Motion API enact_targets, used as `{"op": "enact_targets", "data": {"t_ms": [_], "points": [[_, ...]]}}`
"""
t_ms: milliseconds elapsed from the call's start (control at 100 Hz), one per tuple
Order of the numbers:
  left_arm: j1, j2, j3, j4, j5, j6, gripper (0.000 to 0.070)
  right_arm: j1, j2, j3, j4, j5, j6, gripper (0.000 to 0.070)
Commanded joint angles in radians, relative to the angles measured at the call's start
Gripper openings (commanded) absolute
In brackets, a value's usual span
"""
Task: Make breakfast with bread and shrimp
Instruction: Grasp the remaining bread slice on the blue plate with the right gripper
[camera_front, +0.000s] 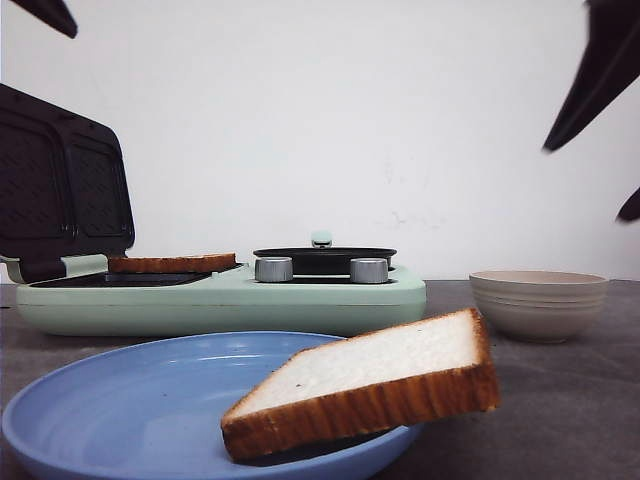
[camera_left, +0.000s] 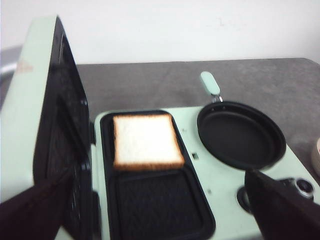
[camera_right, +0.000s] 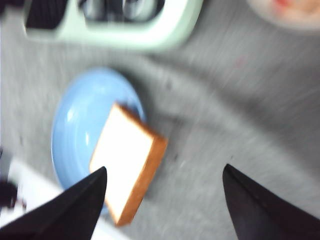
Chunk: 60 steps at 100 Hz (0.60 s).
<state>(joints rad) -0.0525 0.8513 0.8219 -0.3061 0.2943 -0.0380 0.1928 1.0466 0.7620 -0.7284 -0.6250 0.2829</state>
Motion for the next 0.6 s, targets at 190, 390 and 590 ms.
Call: {"op": "enact_targets", "data": {"t_ms": [190,390,590], "points": [[0.002,-0.139,-0.078,-0.024,-0.005,-0.026,0.0667,0.118,0.139,-0.043,0.066,-0.008,0.018,0.0482],[0.002,-0.204,-0.078,-0.05,-0.016,-0.019,0.0667,0.175,0.151,-0.142,0.203,-0.077,0.096,0.0481],[0.002,-0.219,-0.078,-0.068,-0.035,-0.019,0.0667,0.226,0.151,-0.24,0.401,-0.111,0.237,0.0481]]}}
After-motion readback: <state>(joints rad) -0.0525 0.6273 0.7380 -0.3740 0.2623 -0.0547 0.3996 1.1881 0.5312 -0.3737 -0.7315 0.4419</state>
